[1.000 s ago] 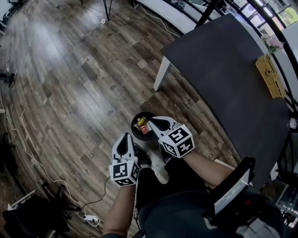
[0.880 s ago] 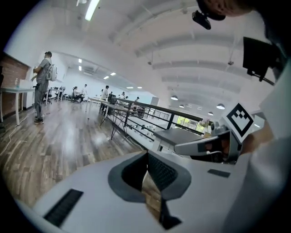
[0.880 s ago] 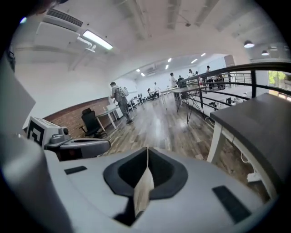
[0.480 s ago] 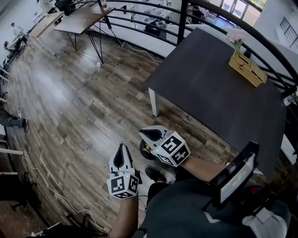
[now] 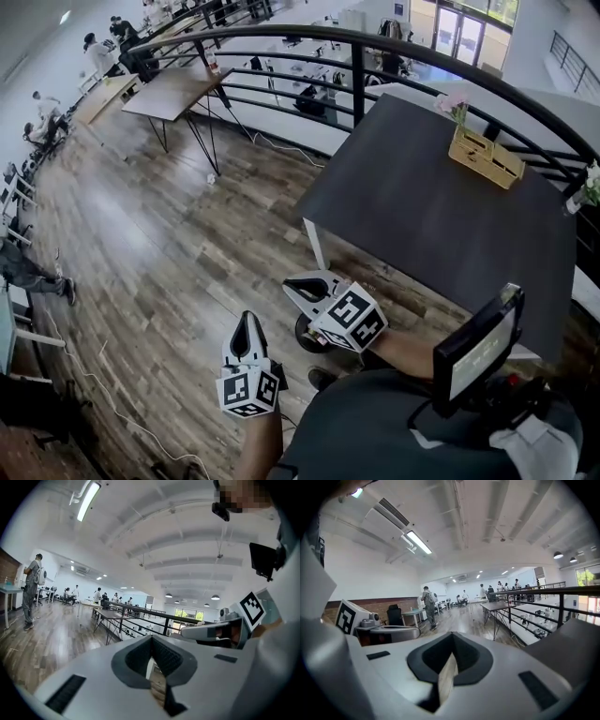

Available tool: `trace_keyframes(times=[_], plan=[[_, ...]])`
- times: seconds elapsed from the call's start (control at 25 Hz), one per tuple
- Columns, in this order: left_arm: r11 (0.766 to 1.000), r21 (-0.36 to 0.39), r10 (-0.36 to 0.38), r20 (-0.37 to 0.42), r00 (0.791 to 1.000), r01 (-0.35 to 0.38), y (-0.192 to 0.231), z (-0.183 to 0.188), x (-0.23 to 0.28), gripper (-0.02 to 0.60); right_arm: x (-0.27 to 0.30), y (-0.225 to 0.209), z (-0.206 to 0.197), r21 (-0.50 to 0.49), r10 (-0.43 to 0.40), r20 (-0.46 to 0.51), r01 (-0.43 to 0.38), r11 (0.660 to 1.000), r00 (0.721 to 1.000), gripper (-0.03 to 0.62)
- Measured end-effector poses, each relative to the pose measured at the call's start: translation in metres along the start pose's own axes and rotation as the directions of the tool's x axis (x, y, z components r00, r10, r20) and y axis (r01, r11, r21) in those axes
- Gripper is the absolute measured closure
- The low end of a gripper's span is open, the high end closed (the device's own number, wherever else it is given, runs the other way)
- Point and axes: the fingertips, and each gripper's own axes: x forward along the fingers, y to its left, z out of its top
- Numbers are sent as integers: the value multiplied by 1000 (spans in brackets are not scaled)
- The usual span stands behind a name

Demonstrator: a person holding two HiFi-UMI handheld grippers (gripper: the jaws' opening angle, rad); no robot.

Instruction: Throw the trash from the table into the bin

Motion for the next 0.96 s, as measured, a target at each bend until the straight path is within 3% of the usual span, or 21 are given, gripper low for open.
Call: trace_keyframes(times=[0.2, 0.44, 0.96], plan=[[999, 21, 47, 32, 998, -48, 24, 19, -2, 571, 1, 7, 17, -53, 9, 30, -7, 999, 1000, 582], [996, 44, 75, 38, 996, -77, 21, 30, -9, 571, -9, 6, 30, -54, 0, 53, 3, 999, 999, 582], [994, 62, 81, 70, 994, -85, 35, 53, -14, 571, -7, 12, 51, -87, -10, 74, 16, 996, 997, 582]])
